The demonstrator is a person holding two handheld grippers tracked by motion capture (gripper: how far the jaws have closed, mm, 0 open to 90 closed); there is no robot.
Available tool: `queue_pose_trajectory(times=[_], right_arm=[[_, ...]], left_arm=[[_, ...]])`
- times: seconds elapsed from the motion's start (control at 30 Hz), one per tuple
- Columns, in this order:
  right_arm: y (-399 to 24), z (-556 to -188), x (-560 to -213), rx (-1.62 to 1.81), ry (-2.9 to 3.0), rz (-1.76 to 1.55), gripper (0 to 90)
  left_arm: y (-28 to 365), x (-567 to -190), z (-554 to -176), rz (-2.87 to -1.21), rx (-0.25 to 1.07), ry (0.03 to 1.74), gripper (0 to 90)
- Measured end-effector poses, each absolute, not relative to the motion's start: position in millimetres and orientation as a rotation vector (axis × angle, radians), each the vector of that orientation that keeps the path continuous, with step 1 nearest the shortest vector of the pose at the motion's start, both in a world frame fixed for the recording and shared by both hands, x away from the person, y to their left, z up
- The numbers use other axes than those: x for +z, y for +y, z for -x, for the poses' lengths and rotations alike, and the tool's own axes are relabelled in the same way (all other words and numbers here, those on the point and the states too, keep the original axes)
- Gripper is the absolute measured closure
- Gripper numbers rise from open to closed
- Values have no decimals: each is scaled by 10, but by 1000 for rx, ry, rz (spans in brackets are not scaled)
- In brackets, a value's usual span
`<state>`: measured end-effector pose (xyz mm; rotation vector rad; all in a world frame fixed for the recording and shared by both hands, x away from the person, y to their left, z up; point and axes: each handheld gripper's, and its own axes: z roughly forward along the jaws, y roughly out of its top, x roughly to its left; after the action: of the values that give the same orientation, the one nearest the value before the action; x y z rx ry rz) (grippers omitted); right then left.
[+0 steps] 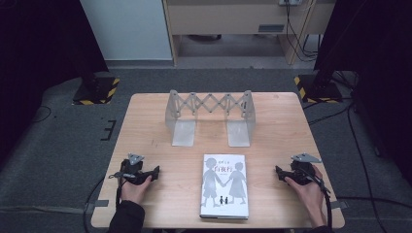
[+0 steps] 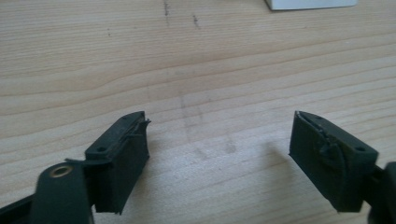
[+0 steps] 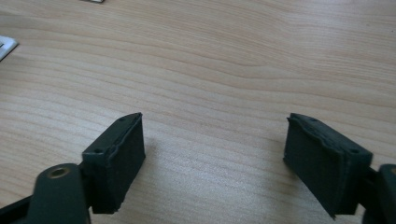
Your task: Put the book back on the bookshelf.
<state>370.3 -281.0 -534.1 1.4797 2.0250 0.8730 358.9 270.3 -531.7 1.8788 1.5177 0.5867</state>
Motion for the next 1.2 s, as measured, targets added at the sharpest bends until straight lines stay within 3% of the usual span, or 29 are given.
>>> queue_pose_trajectory(times=[1.2], right_arm=[[-2543, -3570, -4999, 1147, 2032, -1389, 276]], left_arm=[[2375, -5006, -3366, -1788, 541, 1304, 271]])
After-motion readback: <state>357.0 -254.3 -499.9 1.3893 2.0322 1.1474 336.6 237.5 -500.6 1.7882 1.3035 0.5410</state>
